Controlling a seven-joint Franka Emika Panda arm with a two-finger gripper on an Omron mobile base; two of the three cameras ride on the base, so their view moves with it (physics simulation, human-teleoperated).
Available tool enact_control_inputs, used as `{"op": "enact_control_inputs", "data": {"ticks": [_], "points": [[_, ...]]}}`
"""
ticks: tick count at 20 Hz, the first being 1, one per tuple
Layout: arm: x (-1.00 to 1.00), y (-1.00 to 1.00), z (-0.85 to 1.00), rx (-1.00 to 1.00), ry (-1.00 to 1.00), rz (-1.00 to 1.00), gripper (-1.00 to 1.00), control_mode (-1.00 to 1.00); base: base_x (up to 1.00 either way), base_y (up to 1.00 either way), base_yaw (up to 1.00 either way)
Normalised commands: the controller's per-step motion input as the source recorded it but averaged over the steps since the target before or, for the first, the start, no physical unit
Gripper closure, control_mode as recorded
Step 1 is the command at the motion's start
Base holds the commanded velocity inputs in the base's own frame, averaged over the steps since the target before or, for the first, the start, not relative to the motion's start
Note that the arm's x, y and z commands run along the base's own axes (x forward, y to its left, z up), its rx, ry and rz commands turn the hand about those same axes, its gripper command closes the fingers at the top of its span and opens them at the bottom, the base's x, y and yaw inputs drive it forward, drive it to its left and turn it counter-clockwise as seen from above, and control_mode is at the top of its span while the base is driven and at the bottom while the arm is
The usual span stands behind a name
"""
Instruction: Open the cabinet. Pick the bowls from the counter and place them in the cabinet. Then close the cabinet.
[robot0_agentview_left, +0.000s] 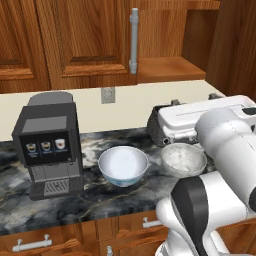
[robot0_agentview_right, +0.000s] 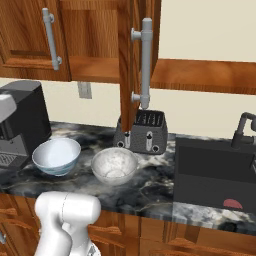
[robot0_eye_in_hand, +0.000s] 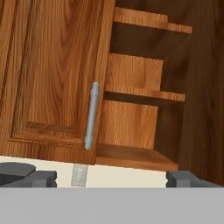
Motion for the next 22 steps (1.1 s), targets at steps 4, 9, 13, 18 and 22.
{"op": "enact_control_inputs", "data": {"ticks": [4,9,13,18,22], "points": [[0.0,0.08,0.0,0.16,-0.43,0.1,-1.0,-1.0,0.0,0.0,0.0],[0.0,-0.01,0.0,0.08,-0.22,0.01,-1.0,-1.0,0.0,0.0,0.0],[0.12,-0.12,0.0,0.0,0.02,0.0,-1.0,-1.0,0.0,0.0,0.0],[0.35,-0.12,0.0,0.01,0.08,0.0,-1.0,-1.0,0.0,0.0,0.0],[0.53,-0.01,0.0,0.0,0.08,0.0,-1.0,-1.0,0.0,0.0,0.0]]}}
